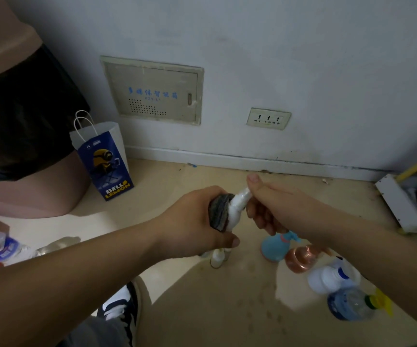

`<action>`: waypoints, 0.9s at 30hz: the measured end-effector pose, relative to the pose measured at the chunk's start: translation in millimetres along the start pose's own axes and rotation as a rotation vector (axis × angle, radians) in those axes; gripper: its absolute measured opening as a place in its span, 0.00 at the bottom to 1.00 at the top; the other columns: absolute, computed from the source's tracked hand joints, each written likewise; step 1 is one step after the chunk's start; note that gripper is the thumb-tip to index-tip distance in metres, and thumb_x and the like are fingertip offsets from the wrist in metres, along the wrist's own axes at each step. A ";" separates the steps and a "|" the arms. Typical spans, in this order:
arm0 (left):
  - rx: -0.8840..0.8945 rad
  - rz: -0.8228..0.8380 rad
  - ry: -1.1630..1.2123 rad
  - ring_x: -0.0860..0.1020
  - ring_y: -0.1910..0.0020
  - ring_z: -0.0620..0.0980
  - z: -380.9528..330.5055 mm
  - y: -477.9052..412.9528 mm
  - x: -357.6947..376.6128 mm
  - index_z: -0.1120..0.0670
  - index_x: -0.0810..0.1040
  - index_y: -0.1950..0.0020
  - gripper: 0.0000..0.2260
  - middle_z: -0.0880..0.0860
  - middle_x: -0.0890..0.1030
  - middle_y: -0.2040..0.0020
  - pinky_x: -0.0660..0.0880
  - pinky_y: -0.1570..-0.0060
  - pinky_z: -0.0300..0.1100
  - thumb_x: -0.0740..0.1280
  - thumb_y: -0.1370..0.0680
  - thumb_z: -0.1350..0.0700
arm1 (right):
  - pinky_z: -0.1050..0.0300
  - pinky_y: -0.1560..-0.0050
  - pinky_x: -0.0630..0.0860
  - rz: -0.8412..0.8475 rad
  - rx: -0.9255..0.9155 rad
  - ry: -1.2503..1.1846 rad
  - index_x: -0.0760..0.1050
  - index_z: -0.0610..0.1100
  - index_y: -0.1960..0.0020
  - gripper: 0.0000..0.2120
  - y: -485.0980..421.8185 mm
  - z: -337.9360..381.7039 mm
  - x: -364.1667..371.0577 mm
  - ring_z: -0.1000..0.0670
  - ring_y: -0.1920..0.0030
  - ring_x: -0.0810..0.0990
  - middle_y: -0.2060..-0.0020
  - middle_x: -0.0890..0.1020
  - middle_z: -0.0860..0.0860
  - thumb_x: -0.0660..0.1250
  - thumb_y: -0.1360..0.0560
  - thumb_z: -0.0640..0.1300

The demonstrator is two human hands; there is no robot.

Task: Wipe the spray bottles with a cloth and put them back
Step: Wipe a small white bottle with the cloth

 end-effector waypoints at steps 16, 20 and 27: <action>-0.645 0.147 0.879 0.84 0.46 0.59 26.4 1.5 13.0 0.58 0.79 0.34 0.28 0.59 0.84 0.45 0.79 0.38 0.57 0.59 0.18 0.36 | 0.52 0.60 0.71 -0.246 -0.126 0.135 0.75 0.48 0.60 0.20 -7.5 -10.5 -16.2 0.55 0.69 0.72 0.70 0.75 0.53 0.57 0.16 0.58; -0.614 0.025 1.066 0.85 0.46 0.63 9.6 2.4 9.2 0.61 0.79 0.37 0.21 0.65 0.86 0.45 0.80 0.61 0.47 0.61 0.16 0.44 | 0.51 0.59 0.72 -0.240 -0.090 0.043 0.74 0.51 0.57 0.17 -6.8 -14.8 -10.3 0.53 0.66 0.73 0.67 0.76 0.53 0.57 0.17 0.59; -0.435 -0.134 0.306 0.84 0.64 0.53 8.3 -12.7 3.4 0.58 0.78 0.48 0.17 0.57 0.85 0.59 0.76 0.69 0.39 0.61 0.15 0.44 | 0.46 0.59 0.81 -0.254 -0.124 0.228 0.75 0.42 0.57 0.23 11.8 -9.1 -5.7 0.51 0.71 0.75 0.71 0.72 0.52 0.57 0.17 0.59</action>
Point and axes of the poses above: each hand's wrist, its own y-axis away from the middle knuckle, its own x-axis out of the palm, z = x × y, the point moved 3 cm from there along -y, towards the middle knuckle
